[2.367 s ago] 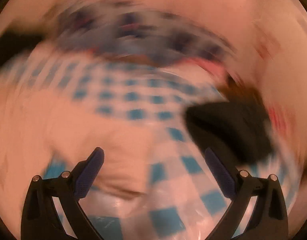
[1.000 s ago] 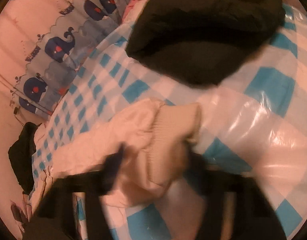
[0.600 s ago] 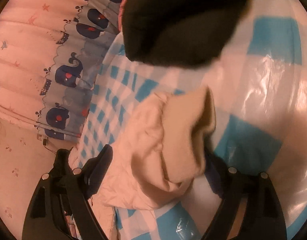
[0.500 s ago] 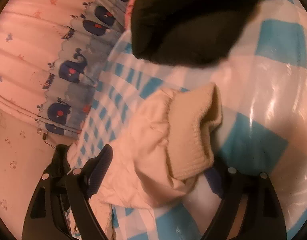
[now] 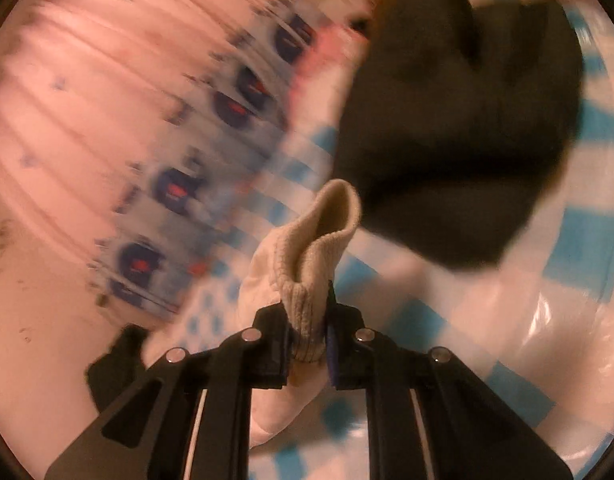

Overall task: Fold large clothes
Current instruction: 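Lift the sleeve by its cuff with the right tool toward the jacket body, then carry the sleeve across the jacket front with the right tool, folding that side inward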

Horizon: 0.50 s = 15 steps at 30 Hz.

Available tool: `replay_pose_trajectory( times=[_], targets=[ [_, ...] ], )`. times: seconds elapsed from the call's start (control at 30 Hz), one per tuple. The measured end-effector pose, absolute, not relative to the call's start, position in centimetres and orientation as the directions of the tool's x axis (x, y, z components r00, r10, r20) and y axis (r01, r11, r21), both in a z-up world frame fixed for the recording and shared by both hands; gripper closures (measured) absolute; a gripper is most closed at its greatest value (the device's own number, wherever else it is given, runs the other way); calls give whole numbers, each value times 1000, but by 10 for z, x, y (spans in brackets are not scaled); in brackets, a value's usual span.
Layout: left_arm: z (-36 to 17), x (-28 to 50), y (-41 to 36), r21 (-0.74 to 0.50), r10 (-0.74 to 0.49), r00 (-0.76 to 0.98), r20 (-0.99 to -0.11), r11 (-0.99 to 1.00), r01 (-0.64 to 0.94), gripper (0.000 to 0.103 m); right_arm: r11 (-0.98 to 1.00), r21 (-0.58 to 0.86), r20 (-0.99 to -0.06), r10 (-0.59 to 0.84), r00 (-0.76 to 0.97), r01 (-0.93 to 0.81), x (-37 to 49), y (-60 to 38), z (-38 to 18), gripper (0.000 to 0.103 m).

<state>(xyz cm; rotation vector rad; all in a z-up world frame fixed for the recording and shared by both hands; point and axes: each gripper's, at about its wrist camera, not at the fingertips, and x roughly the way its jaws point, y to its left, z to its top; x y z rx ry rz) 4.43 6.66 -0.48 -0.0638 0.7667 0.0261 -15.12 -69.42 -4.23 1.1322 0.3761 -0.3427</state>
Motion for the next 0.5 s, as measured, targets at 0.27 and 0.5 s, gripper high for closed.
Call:
replay_pose_trajectory(
  times=[0.27, 0.5],
  targets=[
    [-27, 53, 78, -88, -14, 653, -758, 993, -81, 8, 183, 877, -445, -40, 895, 444, -150, -695, -87, 32],
    [-20, 46, 75, -108, -42, 658, -752, 992, -61, 8, 316, 839, -454, -42, 890, 443, -133, -688, -64, 86]
  ],
)
